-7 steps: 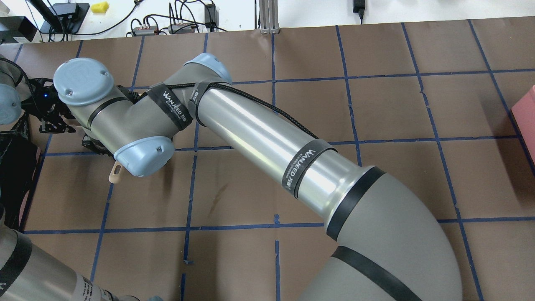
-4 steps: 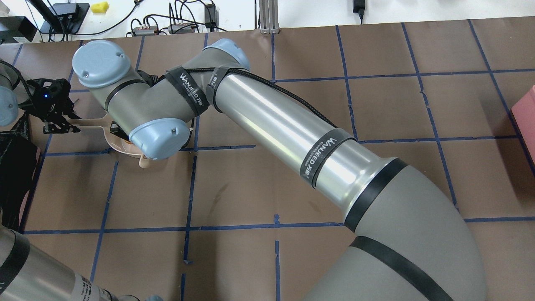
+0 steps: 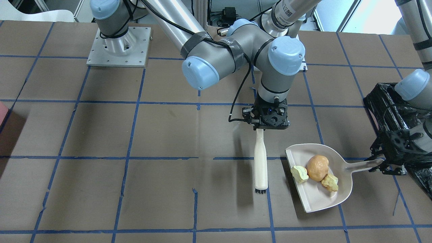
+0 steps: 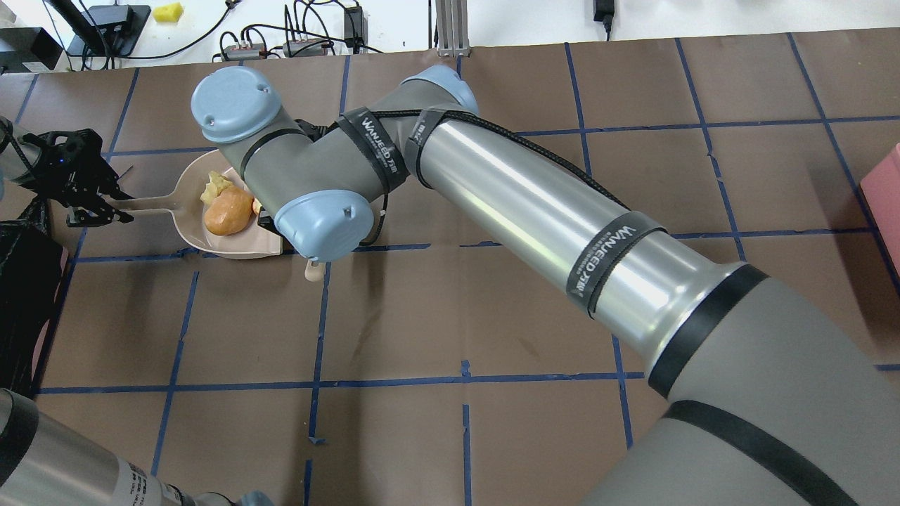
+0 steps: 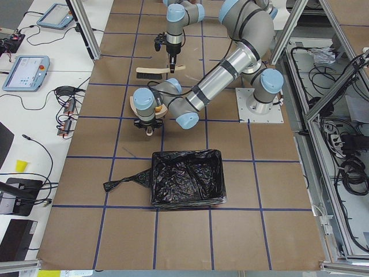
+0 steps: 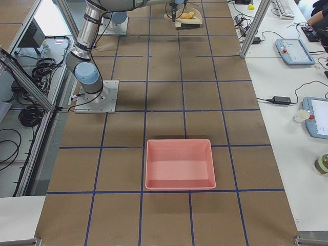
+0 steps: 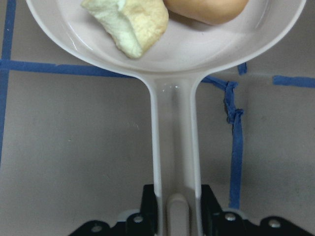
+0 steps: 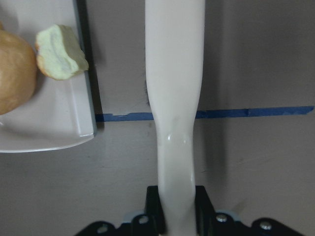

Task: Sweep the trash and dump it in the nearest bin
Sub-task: 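Lift the dustpan toward the bin with left gripper while right draws brush back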

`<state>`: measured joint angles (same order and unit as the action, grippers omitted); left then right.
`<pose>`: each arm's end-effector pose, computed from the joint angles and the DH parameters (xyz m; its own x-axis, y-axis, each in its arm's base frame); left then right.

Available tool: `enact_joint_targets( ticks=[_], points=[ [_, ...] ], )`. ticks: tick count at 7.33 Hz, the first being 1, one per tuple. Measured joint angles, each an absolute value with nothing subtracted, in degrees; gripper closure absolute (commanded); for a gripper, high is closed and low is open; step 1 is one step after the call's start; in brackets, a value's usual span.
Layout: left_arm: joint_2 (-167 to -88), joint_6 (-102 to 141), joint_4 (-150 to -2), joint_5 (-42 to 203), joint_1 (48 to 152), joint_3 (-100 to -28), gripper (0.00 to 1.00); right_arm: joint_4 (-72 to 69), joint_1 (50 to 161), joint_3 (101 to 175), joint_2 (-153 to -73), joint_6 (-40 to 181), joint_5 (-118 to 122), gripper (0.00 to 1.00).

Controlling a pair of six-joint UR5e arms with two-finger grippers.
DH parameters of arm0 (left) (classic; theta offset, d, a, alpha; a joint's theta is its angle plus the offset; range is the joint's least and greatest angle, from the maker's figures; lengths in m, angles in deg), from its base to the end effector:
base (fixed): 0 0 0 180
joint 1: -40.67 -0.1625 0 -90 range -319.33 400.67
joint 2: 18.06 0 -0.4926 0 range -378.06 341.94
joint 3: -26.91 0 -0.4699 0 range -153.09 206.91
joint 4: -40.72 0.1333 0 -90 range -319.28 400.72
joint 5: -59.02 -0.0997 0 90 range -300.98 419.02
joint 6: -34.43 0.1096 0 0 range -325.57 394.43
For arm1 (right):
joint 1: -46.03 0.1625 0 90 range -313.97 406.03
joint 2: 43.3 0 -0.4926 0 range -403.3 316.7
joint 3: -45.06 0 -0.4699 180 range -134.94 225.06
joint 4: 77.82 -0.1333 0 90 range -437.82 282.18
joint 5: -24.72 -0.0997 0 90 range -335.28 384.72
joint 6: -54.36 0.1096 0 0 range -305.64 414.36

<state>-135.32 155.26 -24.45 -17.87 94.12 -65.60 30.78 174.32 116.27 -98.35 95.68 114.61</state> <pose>0.3039 -0.6755 0.2521 -0.1145 0.9925 -0.0419 0.9659 0.1013 -0.2382 0.6239 -0.5748 0.3302 -0.9982 0.0523 -0.0296 0.0532 0.9981 -0.0307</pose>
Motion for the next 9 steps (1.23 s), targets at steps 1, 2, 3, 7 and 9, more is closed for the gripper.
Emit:
enact_joint_targets(
  ticks=[1, 2, 3, 7, 9],
  points=[
    [-134.9, 155.4, -25.9, -15.9, 92.5, -65.5, 0.97, 31.6, 173.4, 120.8, -101.5, 95.6, 114.6, 0.85],
    [-134.1, 155.5, -28.2, -14.0, 91.0, -65.4, 0.97, 32.2, 172.9, 124.5, -104.6, 95.4, 114.6, 0.85],
    [-132.8, 155.6, -30.4, -12.5, 89.6, -65.4, 0.97, 32.4, 172.7, 127.7, -107.6, 95.4, 114.7, 0.86],
    [-129.3, 161.2, -40.3, -5.8, 78.4, -64.5, 0.98, 34.3, 172.6, 144.4, -119.9, 95.5, 114.7, 0.87],
    [-124.7, 164.8, -48.5, -4.4, 72.1, -63.9, 0.98, 38.2, 172.4, 149.9, -122.1, 95.0, 114.7, 0.87]
  ],
)
